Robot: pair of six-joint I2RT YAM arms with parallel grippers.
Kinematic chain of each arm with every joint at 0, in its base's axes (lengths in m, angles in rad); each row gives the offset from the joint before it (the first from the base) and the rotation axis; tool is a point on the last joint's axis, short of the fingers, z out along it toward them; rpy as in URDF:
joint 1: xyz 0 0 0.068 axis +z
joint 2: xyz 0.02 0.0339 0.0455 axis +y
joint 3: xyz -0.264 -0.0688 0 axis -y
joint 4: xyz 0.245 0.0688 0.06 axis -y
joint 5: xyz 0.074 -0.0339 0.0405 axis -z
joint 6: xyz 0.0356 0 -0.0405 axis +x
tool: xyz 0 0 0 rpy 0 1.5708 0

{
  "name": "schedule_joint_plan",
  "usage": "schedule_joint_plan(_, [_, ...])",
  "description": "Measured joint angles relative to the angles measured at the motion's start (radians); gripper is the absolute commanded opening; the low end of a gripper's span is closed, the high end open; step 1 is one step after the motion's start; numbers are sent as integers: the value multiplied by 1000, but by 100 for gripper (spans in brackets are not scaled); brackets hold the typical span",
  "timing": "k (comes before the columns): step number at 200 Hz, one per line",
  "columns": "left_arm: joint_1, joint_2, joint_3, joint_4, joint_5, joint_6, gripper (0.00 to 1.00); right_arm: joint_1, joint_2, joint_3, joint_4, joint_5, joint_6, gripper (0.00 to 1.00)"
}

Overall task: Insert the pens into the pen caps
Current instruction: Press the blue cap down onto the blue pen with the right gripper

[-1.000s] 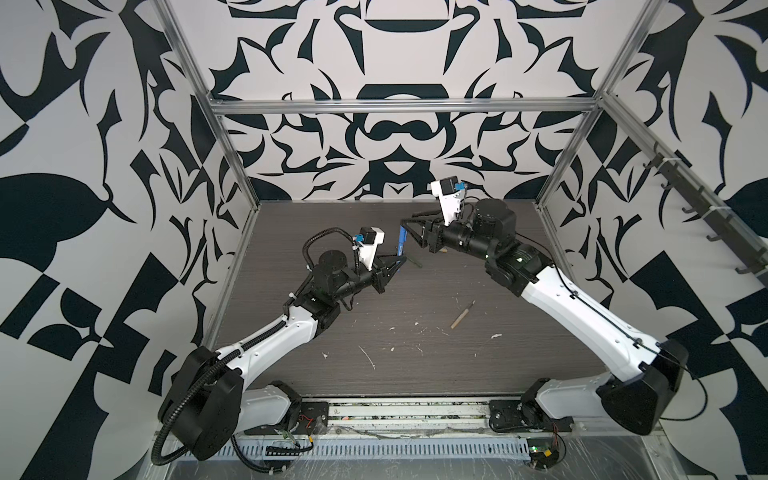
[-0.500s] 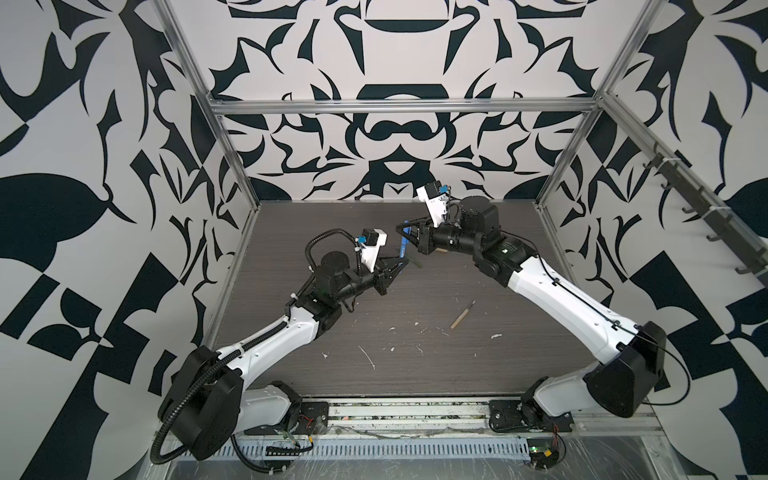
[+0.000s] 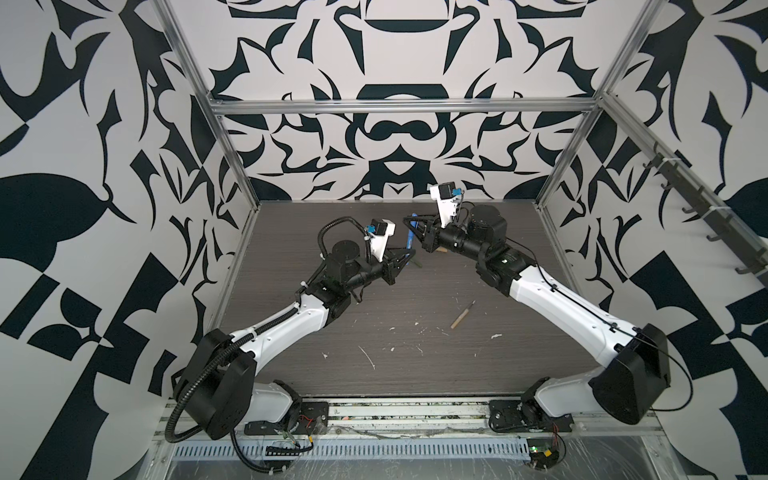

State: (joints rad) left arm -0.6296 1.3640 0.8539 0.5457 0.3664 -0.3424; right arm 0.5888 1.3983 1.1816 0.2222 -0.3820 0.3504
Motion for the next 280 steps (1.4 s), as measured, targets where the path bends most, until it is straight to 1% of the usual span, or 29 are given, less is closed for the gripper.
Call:
schedule_joint_plan(40, [2,27,45,-39,46,-1,0,0,-26,-90,129,39,-3,0])
schedule_joint_plan(79, [2,37,45,-104,47,-1,0,0,-9,-172,228,43,23,0])
schedule_joint_plan(110, [15,37,45,-122,55,0,0,2,11,-199,294,43,55,0])
schedule_joint_plan(163, [45,37,47,-127,109,0,0,18,26,-235,377,69,70,0])
schedule_joint_plan(199, [64,37,68,-181,143,0,0,37,45,-251,427,108,73,0])
schedule_joint_plan(239, [76,37,82,-235,152,-1,0,58,64,-261,454,148,69,0])
schedule_joint_plan(280, [77,37,98,-267,159,0,0,64,60,-276,462,152,67,0])
